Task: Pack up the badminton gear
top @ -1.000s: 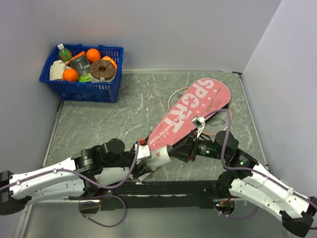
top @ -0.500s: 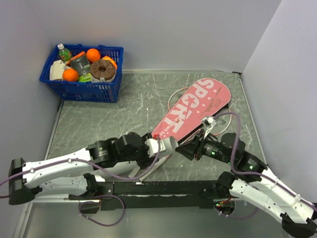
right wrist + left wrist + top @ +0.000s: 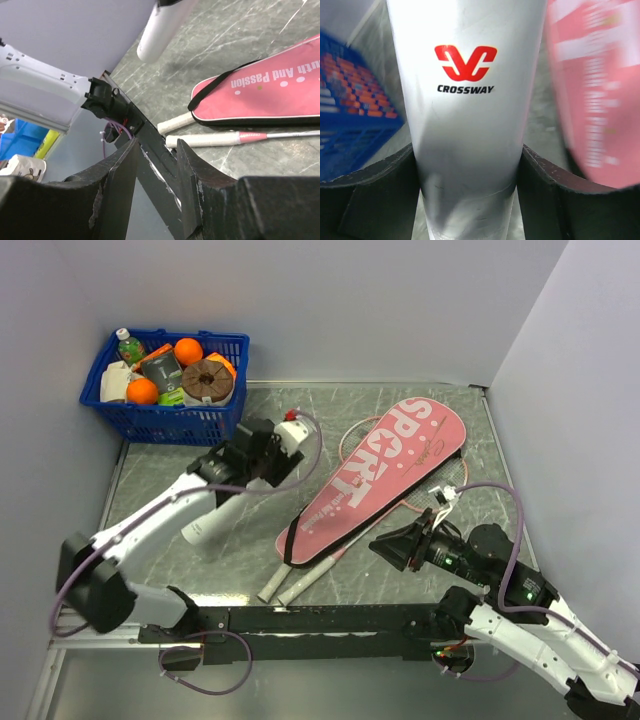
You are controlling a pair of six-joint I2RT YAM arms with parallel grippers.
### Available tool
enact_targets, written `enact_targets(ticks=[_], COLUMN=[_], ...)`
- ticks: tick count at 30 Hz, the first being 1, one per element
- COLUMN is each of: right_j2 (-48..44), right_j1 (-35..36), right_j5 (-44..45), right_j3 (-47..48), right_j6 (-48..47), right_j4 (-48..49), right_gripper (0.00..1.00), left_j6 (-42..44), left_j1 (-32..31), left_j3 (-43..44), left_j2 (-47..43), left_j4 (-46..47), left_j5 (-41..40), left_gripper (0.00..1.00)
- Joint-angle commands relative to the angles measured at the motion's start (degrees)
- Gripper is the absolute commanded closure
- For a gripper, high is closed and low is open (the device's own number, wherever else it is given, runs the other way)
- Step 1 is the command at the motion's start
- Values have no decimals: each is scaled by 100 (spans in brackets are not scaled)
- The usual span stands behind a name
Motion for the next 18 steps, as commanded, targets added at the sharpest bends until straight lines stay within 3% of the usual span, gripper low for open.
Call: enact_targets(ticks=[1,5,10,15,18], right_j2=[-92,-39,39,154,189], right_j1=[34,42,34,34,34], right_j5=[17,-195,-388,-529,-590], right_j3=[-133,-229,-300,-282,-326], right_j6=[-57,-84,-154,-303,-312], right_j4=[134,248,424,441,529], right_gripper=[56,56,55,55,50], left_j6=[168,80,-7,-673,-1078], left_j1=[830,1412,1965,2187,2257], left_j3=[264,203,-236,-368,-570], left_j2=[655,1296,1464,1790,1834], left_j4=[86,68,367,51,-81], left_j5=[-5,-206,-373,-874,-971], left_gripper=[99,99,99,99,95])
